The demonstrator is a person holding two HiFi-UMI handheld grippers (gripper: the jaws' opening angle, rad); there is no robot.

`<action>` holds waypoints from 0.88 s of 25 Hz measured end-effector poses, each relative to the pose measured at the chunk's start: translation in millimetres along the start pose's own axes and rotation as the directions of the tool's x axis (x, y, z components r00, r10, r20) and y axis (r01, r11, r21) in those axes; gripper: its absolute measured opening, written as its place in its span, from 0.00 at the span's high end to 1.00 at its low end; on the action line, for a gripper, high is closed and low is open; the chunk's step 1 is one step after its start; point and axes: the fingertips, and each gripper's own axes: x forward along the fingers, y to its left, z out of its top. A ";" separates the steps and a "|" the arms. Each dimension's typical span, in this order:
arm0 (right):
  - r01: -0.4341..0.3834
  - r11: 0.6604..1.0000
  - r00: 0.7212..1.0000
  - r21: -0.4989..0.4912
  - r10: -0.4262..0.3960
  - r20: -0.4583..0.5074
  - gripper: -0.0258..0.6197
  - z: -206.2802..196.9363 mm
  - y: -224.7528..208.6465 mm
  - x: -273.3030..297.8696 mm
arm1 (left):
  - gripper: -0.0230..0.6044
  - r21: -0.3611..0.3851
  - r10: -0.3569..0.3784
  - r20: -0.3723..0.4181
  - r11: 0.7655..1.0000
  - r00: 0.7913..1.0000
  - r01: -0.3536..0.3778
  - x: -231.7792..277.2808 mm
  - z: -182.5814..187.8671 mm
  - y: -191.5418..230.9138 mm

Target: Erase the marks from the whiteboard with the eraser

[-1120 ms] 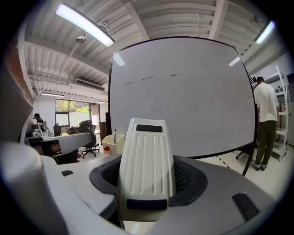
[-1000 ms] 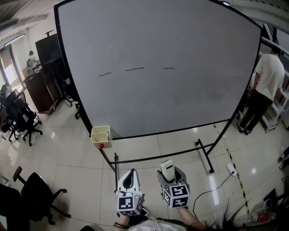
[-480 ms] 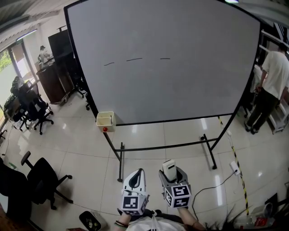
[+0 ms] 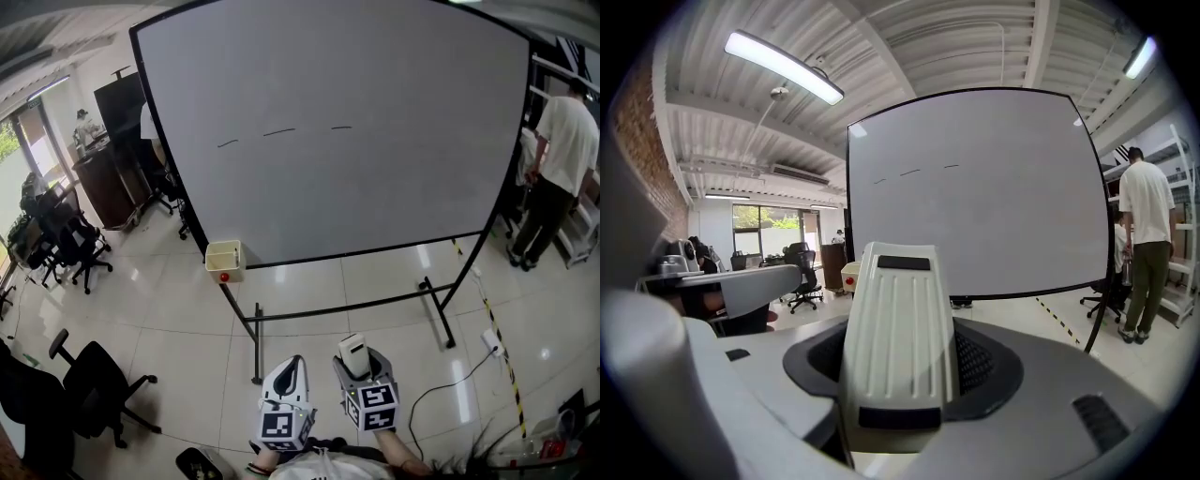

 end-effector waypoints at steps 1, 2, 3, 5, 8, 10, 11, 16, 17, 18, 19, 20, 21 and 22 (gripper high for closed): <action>0.003 1.000 1.000 -0.001 -0.003 0.000 0.54 -1.9 0.0 1.3 | 0.97 0.008 -0.006 0.000 1.000 1.000 0.006 0.4 -0.6 0.8; 0.004 1.000 1.000 0.001 -0.004 -0.001 0.54 -2.6 0.4 2.3 | 0.97 0.010 -0.010 0.000 1.000 1.000 0.010 1.1 -0.3 1.2; 0.004 1.000 1.000 0.003 -0.004 -0.002 0.54 -2.0 1.4 2.7 | 0.97 0.008 -0.013 0.002 1.000 1.000 0.013 1.9 0.7 1.3; -0.001 1.000 1.000 0.007 0.001 -0.003 0.54 1.6 4.7 2.5 | 0.97 -0.008 -0.010 0.008 1.000 1.000 0.010 2.7 4.2 0.8; -0.007 1.000 1.000 0.009 0.007 -0.001 0.54 6.3 7.7 3.0 | 0.97 -0.007 -0.011 0.013 1.000 1.000 0.011 3.3 4.2 2.2; 0.000 1.000 1.000 0.007 0.000 0.000 0.54 3.3 4.1 4.8 | 0.97 0.000 -0.013 0.014 1.000 1.000 0.013 3.9 3.6 3.2; 0.003 1.000 1.000 0.007 -0.003 0.000 0.54 1.7 2.3 5.5 | 0.97 0.000 -0.012 0.014 1.000 1.000 0.012 4.0 3.7 3.8; 0.004 1.000 1.000 0.011 -0.004 0.000 0.54 3.0 3.3 5.0 | 0.97 -0.014 0.001 0.020 1.000 1.000 0.000 3.3 7.9 6.8; 0.004 1.000 1.000 0.011 -0.004 0.000 0.54 3.1 3.6 4.6 | 0.97 -0.006 -0.001 0.018 1.000 1.000 0.001 3.1 6.3 7.5; 0.005 1.000 1.000 0.009 -0.005 -0.001 0.54 2.3 3.1 4.4 | 0.97 -0.001 -0.002 0.016 1.000 1.000 0.002 3.0 5.3 7.7; 0.006 1.000 1.000 0.007 -0.006 -0.002 0.54 1.3 2.4 4.3 | 0.97 0.001 -0.003 0.015 1.000 1.000 0.003 3.1 4.9 7.4; 0.006 1.000 1.000 0.005 -0.006 -0.003 0.54 0.4 1.9 4.3 | 0.97 0.002 -0.004 0.015 1.000 1.000 0.004 3.4 4.8 6.7; 0.006 1.000 1.000 0.003 -0.006 -0.004 0.54 -0.2 1.6 4.3 | 0.97 0.002 -0.005 0.014 1.000 1.000 0.005 3.7 4.9 5.8; 0.005 1.000 1.000 0.001 -0.005 -0.004 0.54 -0.9 1.4 4.3 | 0.97 0.002 -0.007 0.014 1.000 1.000 0.007 4.1 4.9 4.8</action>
